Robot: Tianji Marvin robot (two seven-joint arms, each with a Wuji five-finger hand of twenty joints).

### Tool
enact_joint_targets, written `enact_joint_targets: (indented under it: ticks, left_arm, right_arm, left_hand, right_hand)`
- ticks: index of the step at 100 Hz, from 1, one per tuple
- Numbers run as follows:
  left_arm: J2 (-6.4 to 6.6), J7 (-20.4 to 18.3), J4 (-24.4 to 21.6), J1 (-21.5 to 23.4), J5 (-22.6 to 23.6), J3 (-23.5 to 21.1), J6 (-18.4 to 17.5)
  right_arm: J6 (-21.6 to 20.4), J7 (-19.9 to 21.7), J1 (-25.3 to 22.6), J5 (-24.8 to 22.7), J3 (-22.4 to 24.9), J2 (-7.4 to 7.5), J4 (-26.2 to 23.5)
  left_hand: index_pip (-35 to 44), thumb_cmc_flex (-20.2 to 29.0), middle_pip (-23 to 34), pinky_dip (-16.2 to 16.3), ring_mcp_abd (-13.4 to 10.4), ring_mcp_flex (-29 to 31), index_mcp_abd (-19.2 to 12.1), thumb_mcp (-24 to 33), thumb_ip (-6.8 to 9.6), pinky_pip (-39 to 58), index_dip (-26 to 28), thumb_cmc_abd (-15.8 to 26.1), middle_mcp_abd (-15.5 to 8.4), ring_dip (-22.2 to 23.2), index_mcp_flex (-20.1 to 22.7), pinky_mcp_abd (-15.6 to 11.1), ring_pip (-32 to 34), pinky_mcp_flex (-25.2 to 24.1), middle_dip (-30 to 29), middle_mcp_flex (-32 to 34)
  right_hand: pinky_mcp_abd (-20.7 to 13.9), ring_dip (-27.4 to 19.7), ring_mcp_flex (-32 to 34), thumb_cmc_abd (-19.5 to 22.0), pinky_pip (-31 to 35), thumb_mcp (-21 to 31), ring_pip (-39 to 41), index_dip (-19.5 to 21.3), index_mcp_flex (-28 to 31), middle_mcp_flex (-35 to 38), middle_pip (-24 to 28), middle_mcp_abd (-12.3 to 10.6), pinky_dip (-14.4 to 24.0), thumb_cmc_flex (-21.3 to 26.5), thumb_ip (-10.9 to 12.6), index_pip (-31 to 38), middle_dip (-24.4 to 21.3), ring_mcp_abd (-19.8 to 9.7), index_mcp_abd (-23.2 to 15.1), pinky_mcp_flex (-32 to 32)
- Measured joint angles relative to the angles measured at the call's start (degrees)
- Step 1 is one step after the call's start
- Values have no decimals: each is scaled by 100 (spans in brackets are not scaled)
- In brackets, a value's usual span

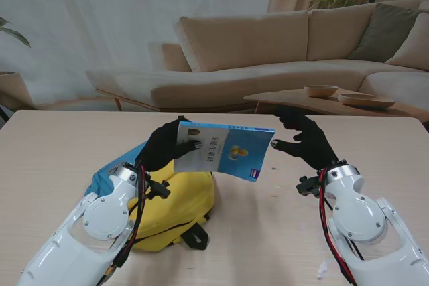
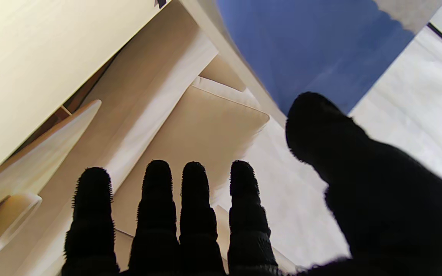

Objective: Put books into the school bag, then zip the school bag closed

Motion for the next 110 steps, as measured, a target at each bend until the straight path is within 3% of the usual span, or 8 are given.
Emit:
enact_joint_targets:
  ticks: [24, 46, 57, 74, 81, 92, 103, 110]
  left_arm:
    - [6, -54, -117, 56, -137, -43, -8]
    - [7, -111, -179, 64, -424, -22, -4]
    - [7, -170, -175, 16, -637, 35, 25]
    - [-4, -277, -170, -36, -989, 76, 154]
    - [-14, -279, -170, -41, -1069, 80, 201]
    - [-26, -278, -168, -42, -1052, 79, 232]
    - [-27, -320, -188, -29, -1047, 61, 310]
    - [-20, -448, -250, -2, -1040, 18, 436]
  right_arm:
    - [23, 46, 62, 640, -244, -4, 260]
    - [-411, 136, 84, 1401, -494, -14, 417]
    - [-619, 74, 81, 1699, -653, -50, 451]
    - [-656, -114, 68, 1969, -821, -133, 446]
    - [-669, -156, 52, 2197, -860, -163, 421]
    - [-708, -227, 25, 2280, -900, -201, 379]
    - [-696, -196, -2, 2540, -898, -217, 327]
    - [-631, -101, -44, 2819, -858, -218, 262]
  left_hand:
    - [0, -1, 16, 2, 0, 0, 0, 0, 0, 0, 52, 0, 6, 0, 0, 1, 0, -15, 9, 0]
    - [0, -1, 58, 5, 0, 0, 0, 0, 0, 0, 94, -1, 15, 0, 0, 2, 0, -18, 13, 0]
    - [-1, -2, 60, 5, 0, 0, 0, 0, 0, 0, 118, -1, 20, 0, 0, 2, 0, -20, 14, 0]
    - [-1, -3, 65, 5, 0, 0, 0, 0, 0, 0, 134, -1, 28, 0, 0, 2, 0, -30, 20, 0]
    - [-1, -3, 67, 6, 0, 0, 0, 0, 0, 0, 135, -2, 28, 0, 0, 2, 0, -31, 20, 0]
    - [-1, -3, 67, 6, 0, -6, 0, 0, 0, 0, 136, -2, 28, 0, 0, 2, -5, -52, 20, 0]
    - [-1, -3, 67, 6, 1, -17, 0, 0, -1, 0, 144, -2, 28, -9, 0, 3, -141, -130, -10, -9]
    - [-1, -3, 13, 6, 8, -87, 0, -3, -1, -39, 194, -2, 25, -129, -3, 3, -298, -239, -132, -16]
  right_hand:
    - [-508, -165, -240, -409, -229, 39, -352, -183, -150, -268, -176, -117, -80, -152, -250, -11, -112, -124, 113, -70]
    - [-639, -206, -142, -565, -237, 213, -397, -188, -34, -158, -164, -126, -122, -152, -251, 49, -112, -136, 125, 282]
    - [-691, -206, 292, -569, 53, 340, -223, -191, 436, 463, -161, -129, -62, -146, -251, 277, -102, -138, 117, 691]
    - [-694, -58, 1707, -561, 569, 495, 153, -179, 2009, 2128, -164, -130, 152, 331, -255, 623, -102, 9, 13, 1689]
    - [-629, 4, 2356, -484, 804, 436, 400, -652, 2433, 2954, -177, -130, 152, 800, -801, 1465, -102, 87, -244, 2191]
    - [-452, 86, 3117, -387, 1121, 486, 715, -1224, 3106, 4119, -460, -130, 146, 1302, -901, 2137, -252, 180, -363, 2824]
    - [-217, 266, 3531, -288, 1456, 486, 939, -1237, 3185, 4539, -516, -120, 143, 1609, -937, 2137, -135, 373, -17, 3194]
    - [-32, 463, 3661, -281, 1853, 486, 1282, -786, 3241, 4589, -518, 15, 146, 1639, -937, 2005, 68, 523, 80, 3355]
